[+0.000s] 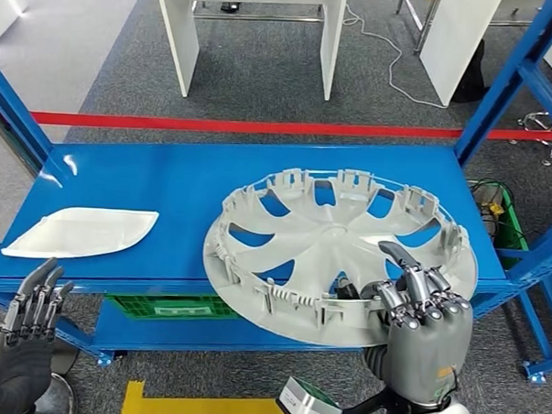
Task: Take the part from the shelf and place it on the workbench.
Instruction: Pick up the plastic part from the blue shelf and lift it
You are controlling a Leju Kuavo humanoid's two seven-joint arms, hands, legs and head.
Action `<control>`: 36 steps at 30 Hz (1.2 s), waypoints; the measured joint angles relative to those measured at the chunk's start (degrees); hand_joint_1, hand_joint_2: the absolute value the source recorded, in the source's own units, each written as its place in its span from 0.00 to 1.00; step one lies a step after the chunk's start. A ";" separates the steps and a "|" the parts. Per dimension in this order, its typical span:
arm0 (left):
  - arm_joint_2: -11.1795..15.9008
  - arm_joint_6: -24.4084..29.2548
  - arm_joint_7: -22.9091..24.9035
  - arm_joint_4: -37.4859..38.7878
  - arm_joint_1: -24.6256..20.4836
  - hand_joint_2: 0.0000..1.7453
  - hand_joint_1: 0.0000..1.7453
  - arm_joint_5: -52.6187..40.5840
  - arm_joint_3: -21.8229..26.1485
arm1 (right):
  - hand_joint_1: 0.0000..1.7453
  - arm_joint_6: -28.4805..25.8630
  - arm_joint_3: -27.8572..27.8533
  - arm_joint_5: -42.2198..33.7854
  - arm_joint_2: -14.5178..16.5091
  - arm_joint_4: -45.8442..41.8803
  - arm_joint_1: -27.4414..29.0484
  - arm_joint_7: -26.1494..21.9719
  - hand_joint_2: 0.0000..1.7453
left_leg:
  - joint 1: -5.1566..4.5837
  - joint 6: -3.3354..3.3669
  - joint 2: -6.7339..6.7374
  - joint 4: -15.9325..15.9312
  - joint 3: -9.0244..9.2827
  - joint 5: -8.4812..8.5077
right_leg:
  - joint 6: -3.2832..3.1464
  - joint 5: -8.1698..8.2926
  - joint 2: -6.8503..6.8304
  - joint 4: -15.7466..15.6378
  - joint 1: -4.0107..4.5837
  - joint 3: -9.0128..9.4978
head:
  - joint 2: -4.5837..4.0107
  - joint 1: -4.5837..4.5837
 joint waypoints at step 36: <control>0.17 0.72 0.38 -0.03 0.31 0.00 0.00 -0.26 -0.94 | 1.00 -0.02 0.10 -0.22 -0.57 0.55 0.51 0.68 1.00 | 0.47 -1.45 -0.03 12.68 -5.02 -8.70 | -1.01 1.12 -0.58 -2.34 -0.01 0.38 | 0.00 0.20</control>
